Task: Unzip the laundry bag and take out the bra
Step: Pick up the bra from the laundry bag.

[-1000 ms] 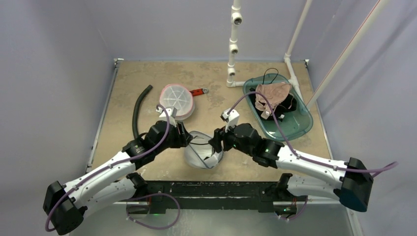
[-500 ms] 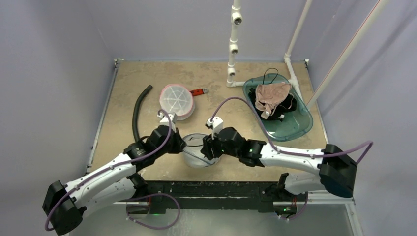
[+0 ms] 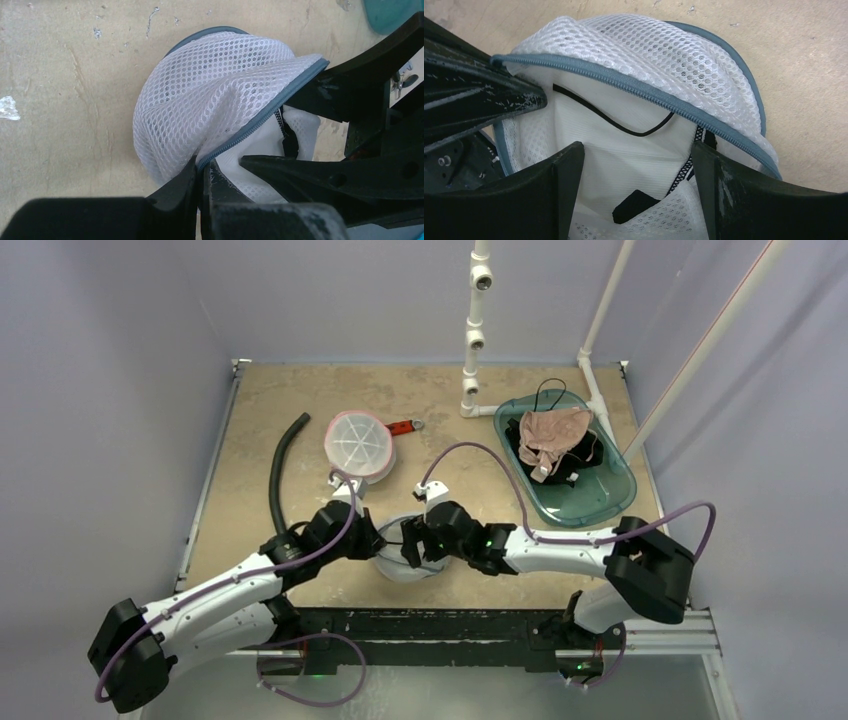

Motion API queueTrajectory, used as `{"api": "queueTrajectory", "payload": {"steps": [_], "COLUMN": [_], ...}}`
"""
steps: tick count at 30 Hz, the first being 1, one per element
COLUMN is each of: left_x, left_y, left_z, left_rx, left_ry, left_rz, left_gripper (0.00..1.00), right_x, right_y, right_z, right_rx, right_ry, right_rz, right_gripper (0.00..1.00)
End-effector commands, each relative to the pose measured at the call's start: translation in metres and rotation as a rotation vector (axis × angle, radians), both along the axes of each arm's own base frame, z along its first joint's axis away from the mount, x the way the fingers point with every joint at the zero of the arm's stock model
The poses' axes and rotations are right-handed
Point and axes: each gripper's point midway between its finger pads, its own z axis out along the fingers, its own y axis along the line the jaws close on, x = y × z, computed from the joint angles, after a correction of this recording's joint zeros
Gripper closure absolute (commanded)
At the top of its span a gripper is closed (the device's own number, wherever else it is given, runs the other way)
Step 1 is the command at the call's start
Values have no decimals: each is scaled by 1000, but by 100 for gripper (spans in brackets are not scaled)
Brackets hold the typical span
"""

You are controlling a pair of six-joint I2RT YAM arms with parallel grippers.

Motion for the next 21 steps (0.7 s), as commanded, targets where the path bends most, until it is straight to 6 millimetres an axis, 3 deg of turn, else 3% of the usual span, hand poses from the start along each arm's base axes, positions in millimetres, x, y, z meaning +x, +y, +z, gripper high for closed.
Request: {"api": "queueTrajectory", "payload": {"steps": [1, 6, 14, 16, 21], "left_x": [-1, -5, -9, -9, -11], "left_y": [-12, -13, -9, -9, -7], "left_z": [6, -7, -15, -16, -21], "left_rx": [-59, -51, -49, -49, -43], "left_ry": [-18, 5, 11, 13, 21], "left_rz": [-34, -48, -45, -42, -37], "left_gripper": [100, 100, 100, 100, 100], "right_x": [12, 19, 12, 11, 9], "right_y": [-5, -6, 0, 4, 11], "right_z": [9, -11, -37, -43, -50], "right_rx": [26, -9, -46, -51, -42], "right_ry": [-27, 13, 77, 90, 109], "right_rz": [-98, -137, -98, -84, -66], "right_gripper": [18, 17, 22, 28, 63]}}
